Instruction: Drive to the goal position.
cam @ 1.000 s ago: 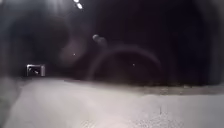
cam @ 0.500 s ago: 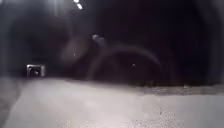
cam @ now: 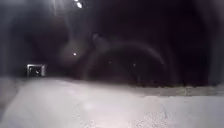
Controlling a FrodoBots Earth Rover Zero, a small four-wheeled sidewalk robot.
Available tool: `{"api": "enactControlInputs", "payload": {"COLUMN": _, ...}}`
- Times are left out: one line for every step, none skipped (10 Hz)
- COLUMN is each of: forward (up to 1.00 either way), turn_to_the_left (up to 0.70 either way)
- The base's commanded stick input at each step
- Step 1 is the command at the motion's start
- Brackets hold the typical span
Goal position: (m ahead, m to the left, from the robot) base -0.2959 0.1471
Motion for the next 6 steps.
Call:
{"api": "enactControlInputs", "payload": {"forward": 0.0, "turn_to_the_left": 0.0}}
{"api": "enactControlInputs", "payload": {"forward": 0.0, "turn_to_the_left": 0.0}}
{"api": "enactControlInputs", "payload": {"forward": 0.0, "turn_to_the_left": -0.85}}
{"api": "enactControlInputs", "payload": {"forward": 0.0, "turn_to_the_left": -1.0}}
{"api": "enactControlInputs", "payload": {"forward": 0.0, "turn_to_the_left": -1.0}}
{"api": "enactControlInputs", "payload": {"forward": 0.0, "turn_to_the_left": -1.0}}
